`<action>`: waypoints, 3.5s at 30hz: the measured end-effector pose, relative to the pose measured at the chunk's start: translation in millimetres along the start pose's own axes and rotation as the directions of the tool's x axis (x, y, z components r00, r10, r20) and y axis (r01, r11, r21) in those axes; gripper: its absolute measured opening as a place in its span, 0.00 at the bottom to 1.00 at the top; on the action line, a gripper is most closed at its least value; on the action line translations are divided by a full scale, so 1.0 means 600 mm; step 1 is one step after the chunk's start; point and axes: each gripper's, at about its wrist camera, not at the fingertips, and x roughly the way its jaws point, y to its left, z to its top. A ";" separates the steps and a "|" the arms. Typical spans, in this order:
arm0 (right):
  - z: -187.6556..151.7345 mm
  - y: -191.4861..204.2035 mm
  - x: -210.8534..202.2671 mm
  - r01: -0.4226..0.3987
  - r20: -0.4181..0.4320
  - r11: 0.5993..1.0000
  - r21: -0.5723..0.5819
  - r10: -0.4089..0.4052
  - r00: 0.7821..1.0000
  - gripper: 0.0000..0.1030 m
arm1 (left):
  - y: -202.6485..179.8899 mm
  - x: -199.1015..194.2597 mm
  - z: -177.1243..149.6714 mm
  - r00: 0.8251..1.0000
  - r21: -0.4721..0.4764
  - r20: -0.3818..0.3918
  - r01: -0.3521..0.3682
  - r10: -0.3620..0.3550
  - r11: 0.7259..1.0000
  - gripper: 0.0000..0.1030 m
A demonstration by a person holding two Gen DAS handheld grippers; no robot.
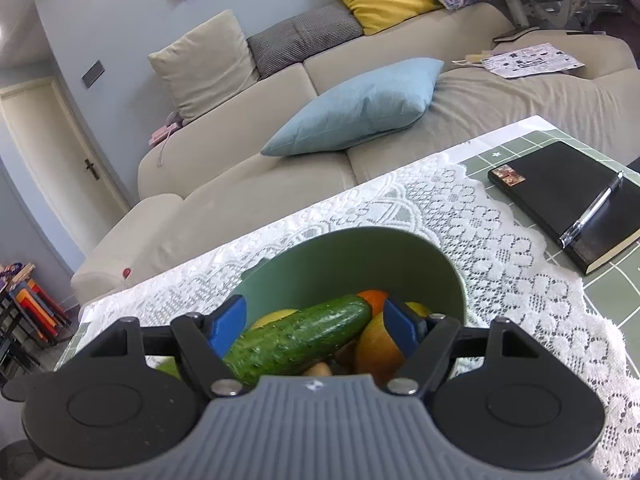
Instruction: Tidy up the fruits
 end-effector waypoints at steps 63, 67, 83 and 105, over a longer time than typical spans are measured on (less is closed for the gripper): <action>-0.170 0.140 -0.152 0.037 0.010 0.871 -0.490 -0.037 0.999 0.96 | 0.010 -0.195 -0.155 0.878 -0.320 -0.055 -0.467 0.476 0.825 0.95; -0.171 0.143 -0.151 0.031 0.006 0.872 -0.489 -0.032 0.999 0.96 | 0.011 -0.196 -0.157 0.877 -0.318 -0.058 -0.470 0.477 0.824 0.95; -0.174 0.150 -0.144 0.030 -0.002 0.867 -0.498 -0.036 0.999 0.96 | 0.015 -0.204 -0.161 0.876 -0.319 -0.067 -0.473 0.478 0.821 0.95; -0.174 0.147 -0.145 0.018 -0.017 0.874 -0.485 -0.030 0.999 0.96 | 0.010 -0.202 -0.161 0.877 -0.312 -0.069 -0.472 0.475 0.824 0.95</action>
